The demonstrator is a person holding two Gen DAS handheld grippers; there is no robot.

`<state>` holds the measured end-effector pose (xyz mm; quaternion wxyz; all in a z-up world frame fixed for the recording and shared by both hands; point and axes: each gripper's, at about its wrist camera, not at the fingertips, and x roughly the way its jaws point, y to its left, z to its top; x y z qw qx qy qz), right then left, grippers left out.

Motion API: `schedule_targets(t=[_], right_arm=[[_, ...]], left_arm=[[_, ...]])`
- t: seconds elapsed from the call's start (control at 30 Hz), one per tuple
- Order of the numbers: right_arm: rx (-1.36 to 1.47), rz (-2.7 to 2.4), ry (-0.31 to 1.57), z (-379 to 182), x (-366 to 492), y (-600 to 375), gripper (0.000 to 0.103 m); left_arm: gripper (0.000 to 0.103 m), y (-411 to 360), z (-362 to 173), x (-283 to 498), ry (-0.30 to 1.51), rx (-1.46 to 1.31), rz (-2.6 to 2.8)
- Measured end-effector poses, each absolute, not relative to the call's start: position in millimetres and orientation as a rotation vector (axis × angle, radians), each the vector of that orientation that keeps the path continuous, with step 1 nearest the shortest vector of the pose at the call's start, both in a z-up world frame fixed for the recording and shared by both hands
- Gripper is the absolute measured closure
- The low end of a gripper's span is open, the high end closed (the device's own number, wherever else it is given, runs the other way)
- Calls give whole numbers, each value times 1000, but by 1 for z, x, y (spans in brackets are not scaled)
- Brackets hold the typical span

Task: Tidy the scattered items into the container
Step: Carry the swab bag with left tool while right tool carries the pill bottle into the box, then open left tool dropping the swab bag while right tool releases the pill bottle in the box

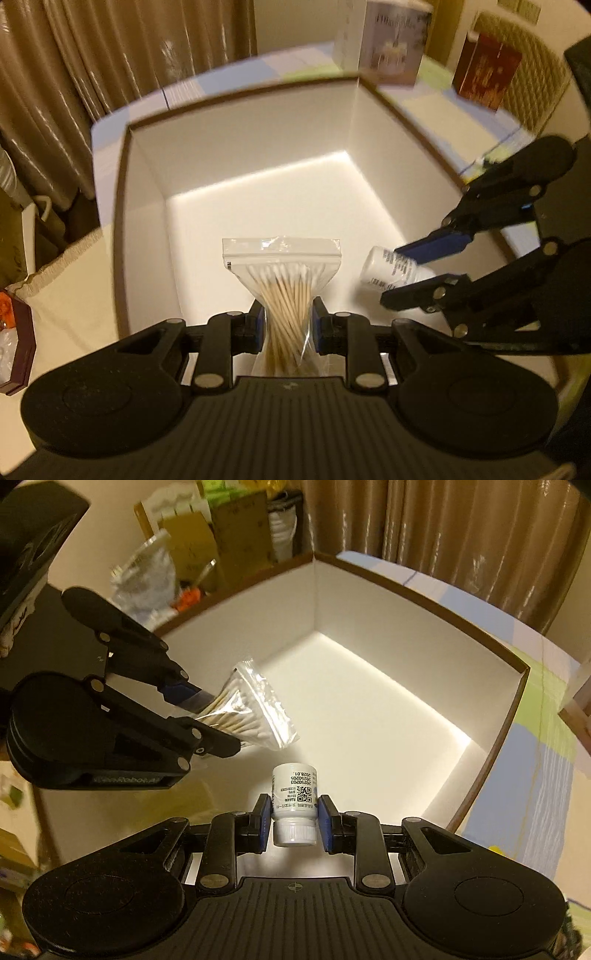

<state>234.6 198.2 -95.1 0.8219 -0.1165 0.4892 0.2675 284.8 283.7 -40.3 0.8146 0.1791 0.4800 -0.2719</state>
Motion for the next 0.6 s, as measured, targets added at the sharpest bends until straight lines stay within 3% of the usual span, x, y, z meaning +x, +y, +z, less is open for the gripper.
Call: schedule_targets(t=[0.47, 0.53, 0.57, 0.6], right_arm=[[-329, 581, 1044, -120, 251, 208, 74], [-332, 596, 1037, -120, 250, 209, 73], [-328, 606, 1032, -120, 249, 210, 58], [-328, 601, 1018, -118, 248, 210, 29]], left_arm=[[82, 272, -75, 308, 1122, 425, -578], [74, 272, -76, 309, 1129, 426, -574], [68, 272, -76, 309, 1126, 428, -569], [56, 273, -75, 309, 1122, 430, -562]])
